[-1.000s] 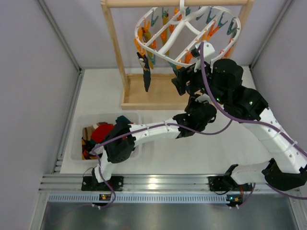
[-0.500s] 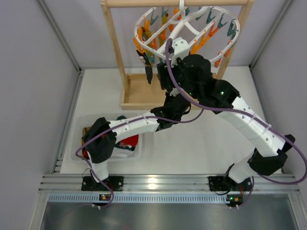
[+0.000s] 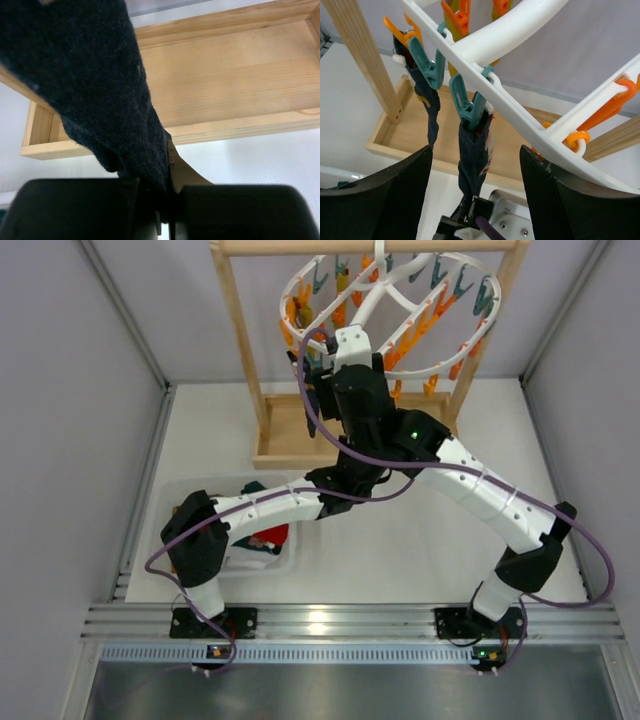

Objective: Remove the socks clipped to the hanger

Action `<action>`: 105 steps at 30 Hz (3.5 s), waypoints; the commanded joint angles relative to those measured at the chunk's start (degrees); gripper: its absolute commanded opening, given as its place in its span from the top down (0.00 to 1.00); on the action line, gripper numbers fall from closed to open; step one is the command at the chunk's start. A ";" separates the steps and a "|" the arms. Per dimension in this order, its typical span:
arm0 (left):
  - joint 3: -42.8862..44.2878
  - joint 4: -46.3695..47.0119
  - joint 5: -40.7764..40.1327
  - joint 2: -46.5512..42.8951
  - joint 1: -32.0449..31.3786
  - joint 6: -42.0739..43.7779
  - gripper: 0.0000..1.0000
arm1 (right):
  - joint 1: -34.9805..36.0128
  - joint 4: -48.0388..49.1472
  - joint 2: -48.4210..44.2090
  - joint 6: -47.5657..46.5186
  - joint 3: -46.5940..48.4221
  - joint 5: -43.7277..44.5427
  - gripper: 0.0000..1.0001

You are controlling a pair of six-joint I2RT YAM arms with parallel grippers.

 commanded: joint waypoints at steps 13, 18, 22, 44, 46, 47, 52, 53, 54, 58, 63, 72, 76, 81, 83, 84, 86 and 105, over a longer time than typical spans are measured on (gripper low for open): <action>2.49 1.11 -0.11 -0.82 -3.33 -1.23 1.00 | -0.08 10.33 4.99 -0.34 2.64 10.62 0.32; 3.01 1.11 -0.47 -0.64 -4.30 -1.23 1.00 | -0.35 15.51 5.08 -5.51 0.98 15.55 0.30; 3.36 1.20 -0.47 -0.47 -4.82 -1.23 1.00 | -0.43 19.82 5.43 -9.12 0.27 18.01 0.33; 4.60 1.03 -0.82 2.08 -5.79 -1.32 1.00 | -1.66 26.77 1.92 -15.02 -5.79 18.55 0.69; 4.33 1.11 -0.91 2.34 -5.79 -1.50 1.00 | -1.58 27.03 1.48 -14.76 -6.40 17.85 0.70; 4.24 1.03 -0.82 2.43 -5.79 -1.50 1.00 | -1.58 26.86 1.13 -14.41 -6.49 17.50 0.71; 4.07 1.03 -0.91 3.57 -5.70 -1.67 1.00 | -1.66 26.24 -1.07 -11.69 -8.43 13.99 0.77; 4.07 1.11 -0.82 3.66 -5.62 -1.85 1.00 | -1.66 26.24 -2.03 -11.33 -8.95 13.20 0.79; 3.98 1.03 -0.64 3.66 -5.53 -1.94 1.00 | -1.66 26.42 -2.39 -11.07 -9.91 12.23 0.79; 3.89 1.11 0.15 3.66 -5.35 -2.11 1.00 | -1.75 26.24 -3.27 -10.98 -10.63 10.73 0.72; 3.72 1.03 0.67 2.87 -5.44 -2.20 1.00 | -2.81 25.45 -2.57 -11.50 -9.84 10.55 0.65; 2.49 0.24 0.06 2.00 -5.35 -3.51 1.00 | -3.07 22.91 -2.48 -10.36 -9.22 7.92 0.74; -5.30 -3.81 3.92 -3.95 -1.33 -10.19 1.00 | -3.60 22.02 -4.32 -9.57 -10.71 5.72 0.74; -18.23 -6.08 4.98 -17.23 3.52 -14.68 1.00 | -5.44 21.94 -9.68 -8.26 -15.80 -3.56 0.73; -20.18 -8.37 4.63 -23.37 5.98 -15.82 1.00 | -6.58 21.50 -11.61 -7.82 -17.04 -7.27 0.73; -21.06 -10.64 3.76 -25.23 6.51 -15.91 1.00 | -7.02 21.32 -12.23 -7.47 -18.26 -9.29 0.73; -23.08 -13.29 2.61 -28.84 8.09 -17.13 1.00 | -8.16 21.58 -14.24 -6.94 -19.85 -11.15 0.73; -44.17 -29.12 7.71 -56.36 25.67 -36.73 0.94 | -23.19 18.07 -28.14 -4.21 -30.49 -31.09 0.73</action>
